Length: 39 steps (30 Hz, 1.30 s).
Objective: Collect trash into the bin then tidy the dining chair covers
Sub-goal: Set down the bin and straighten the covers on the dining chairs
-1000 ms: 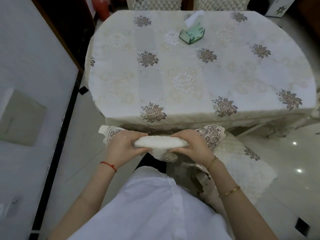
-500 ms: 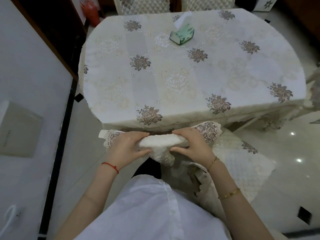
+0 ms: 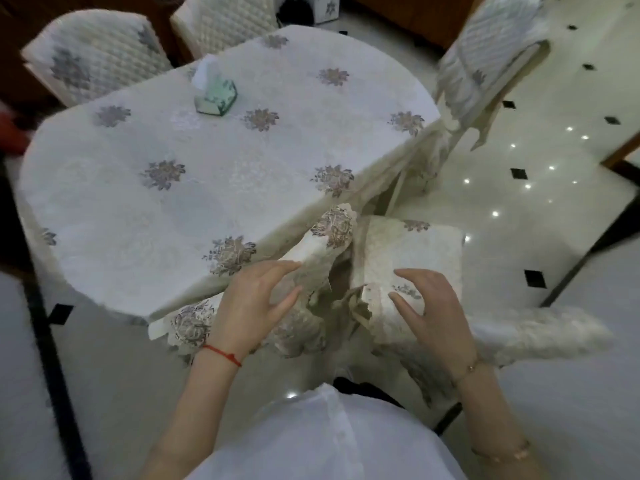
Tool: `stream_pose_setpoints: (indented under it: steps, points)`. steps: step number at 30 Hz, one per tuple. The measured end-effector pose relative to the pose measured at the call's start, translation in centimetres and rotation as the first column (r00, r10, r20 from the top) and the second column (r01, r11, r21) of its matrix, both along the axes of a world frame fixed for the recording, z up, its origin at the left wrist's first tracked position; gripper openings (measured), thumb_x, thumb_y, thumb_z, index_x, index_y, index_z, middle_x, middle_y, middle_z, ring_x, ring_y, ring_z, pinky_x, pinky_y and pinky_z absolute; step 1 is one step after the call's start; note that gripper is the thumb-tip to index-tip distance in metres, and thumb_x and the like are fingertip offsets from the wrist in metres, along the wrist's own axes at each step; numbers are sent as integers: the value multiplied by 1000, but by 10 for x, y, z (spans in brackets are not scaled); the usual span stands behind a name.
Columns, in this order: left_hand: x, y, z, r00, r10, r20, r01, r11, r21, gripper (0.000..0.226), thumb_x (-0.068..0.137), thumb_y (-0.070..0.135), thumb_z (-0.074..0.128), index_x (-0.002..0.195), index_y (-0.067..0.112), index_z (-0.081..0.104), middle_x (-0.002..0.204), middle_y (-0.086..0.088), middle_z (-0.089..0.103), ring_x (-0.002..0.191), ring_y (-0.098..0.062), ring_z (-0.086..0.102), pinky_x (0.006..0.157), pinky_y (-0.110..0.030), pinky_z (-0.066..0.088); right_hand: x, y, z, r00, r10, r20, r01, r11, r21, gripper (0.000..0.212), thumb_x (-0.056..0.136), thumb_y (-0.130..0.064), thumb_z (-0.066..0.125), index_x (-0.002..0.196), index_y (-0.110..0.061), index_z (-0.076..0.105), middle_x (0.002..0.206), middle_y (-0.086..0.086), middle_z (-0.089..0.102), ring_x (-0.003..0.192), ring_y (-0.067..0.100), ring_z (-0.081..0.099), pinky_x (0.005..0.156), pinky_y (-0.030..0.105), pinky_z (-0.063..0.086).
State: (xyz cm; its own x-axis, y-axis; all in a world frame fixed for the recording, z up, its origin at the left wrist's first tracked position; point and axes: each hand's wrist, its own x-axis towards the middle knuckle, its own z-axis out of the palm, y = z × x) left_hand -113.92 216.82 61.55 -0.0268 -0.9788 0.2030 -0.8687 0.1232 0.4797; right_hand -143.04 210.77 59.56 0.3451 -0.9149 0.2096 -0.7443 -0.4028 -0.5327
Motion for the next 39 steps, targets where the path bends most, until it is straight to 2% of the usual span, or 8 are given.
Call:
stream_pose_setpoints:
  steps: [4, 8, 17, 20, 25, 30, 34, 39]
  points:
    - [-16, 0, 11, 982, -191, 5, 191, 981, -24, 31, 86, 29, 69, 115, 18, 67, 108, 4, 70, 101, -9, 60, 91, -8, 33, -23, 60, 10, 980, -193, 52, 194, 981, -29, 33, 89, -29, 63, 119, -16, 62, 115, -2, 63, 110, 13, 53, 97, 31, 44]
    - [-42, 8, 6, 930, -368, -26, 368, 930, 2, 33, 87, 33, 67, 118, 22, 66, 110, 7, 69, 101, -9, 61, 91, -12, 40, -46, 121, 8, 931, -365, 31, 366, 930, -33, 31, 89, -28, 63, 117, -14, 61, 110, 1, 64, 106, 15, 54, 97, 19, 37]
    - [-123, 22, 1, 819, -573, -35, 574, 819, 13, 32, 86, 28, 70, 116, 18, 67, 108, 3, 70, 99, -14, 64, 88, -25, 48, -102, 194, -3, 804, -593, 52, 595, 803, -36, 31, 87, -23, 69, 115, -12, 63, 110, 5, 66, 104, 19, 56, 94, 35, 45]
    - [-149, 10, -1, 819, -572, -42, 572, 820, 5, 36, 85, 29, 69, 119, 19, 66, 114, 3, 69, 105, -13, 62, 92, -21, 44, -123, 177, 1, 805, -588, 79, 593, 803, -69, 33, 85, -22, 71, 115, -12, 63, 109, 4, 66, 103, 18, 56, 94, 31, 45]
    - [-193, -22, -13, 844, -531, -76, 534, 844, 43, 44, 82, 30, 74, 123, 21, 63, 119, 4, 67, 109, -14, 61, 93, -31, 49, -169, 121, -2, 845, -519, 131, 527, 849, -32, 42, 82, -29, 73, 120, -13, 62, 115, 0, 63, 109, 11, 51, 98, 30, 42]
    - [-230, -45, -31, 883, -464, -73, 470, 866, 170, 55, 75, 36, 79, 125, 21, 62, 120, 2, 66, 110, -16, 60, 95, -27, 44, -218, 57, -17, 956, -291, 37, 288, 955, 64, 57, 79, -42, 73, 127, -16, 57, 128, 1, 57, 123, 18, 48, 108, 42, 38]
    - [-245, -50, -46, 905, -413, -103, 426, 869, 252, 58, 73, 41, 79, 126, 23, 61, 121, 4, 66, 111, -15, 59, 93, -26, 44, -238, 26, -40, 993, -116, -2, 115, 976, 186, 67, 73, -57, 71, 129, -22, 56, 133, -2, 55, 130, 19, 43, 111, 45, 33]
    - [-252, -62, -61, 938, -331, -101, 346, 887, 306, 61, 68, 57, 76, 120, 26, 65, 116, 9, 69, 106, -12, 63, 89, -28, 49, -244, -8, -54, 997, -22, -76, 34, 987, 160, 70, 64, -65, 67, 118, -21, 63, 122, -4, 63, 122, 18, 48, 114, 28, 15]
